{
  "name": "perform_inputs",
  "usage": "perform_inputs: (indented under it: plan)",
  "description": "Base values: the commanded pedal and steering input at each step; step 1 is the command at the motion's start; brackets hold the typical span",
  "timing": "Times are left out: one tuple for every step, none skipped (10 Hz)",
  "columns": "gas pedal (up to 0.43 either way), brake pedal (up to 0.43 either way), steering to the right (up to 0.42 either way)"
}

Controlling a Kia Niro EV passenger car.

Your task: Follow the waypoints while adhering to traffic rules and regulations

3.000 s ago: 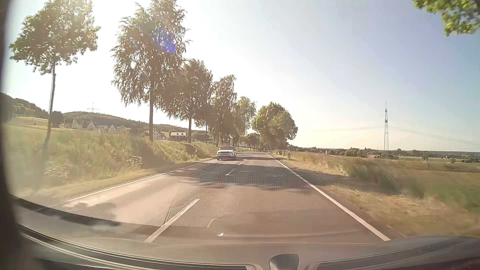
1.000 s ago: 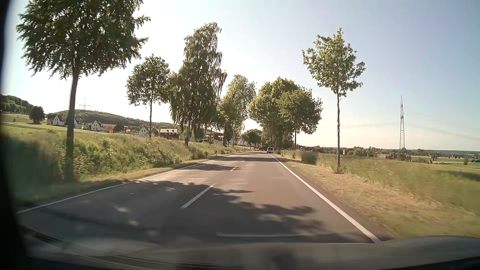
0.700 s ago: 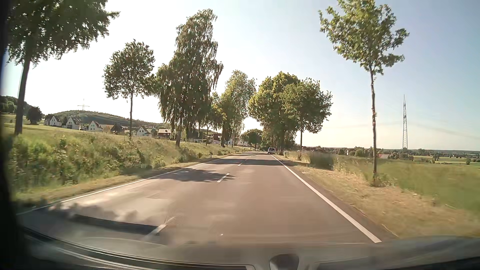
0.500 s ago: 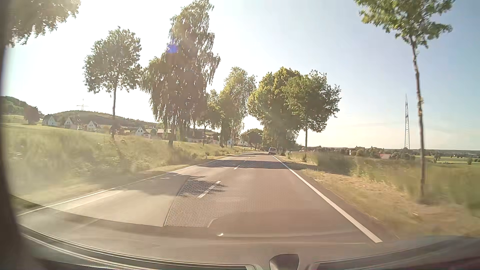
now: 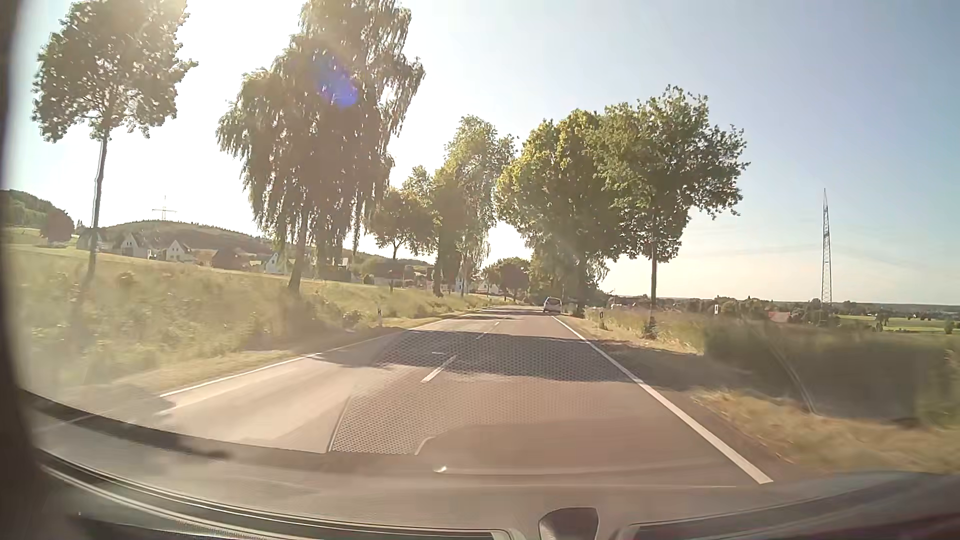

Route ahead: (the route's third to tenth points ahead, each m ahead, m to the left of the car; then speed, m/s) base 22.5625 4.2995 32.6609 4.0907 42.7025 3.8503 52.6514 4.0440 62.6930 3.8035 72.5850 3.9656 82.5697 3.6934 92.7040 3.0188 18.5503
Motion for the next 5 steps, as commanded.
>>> perform_inputs:
  plan:
    - [0.189,0.006,0.001]
    - [0.189,0.006,0.001]
    - [0.189,0.006,0.001]
    - [0.189,0.006,0.001]
    - [0.189,0.006,0.002]
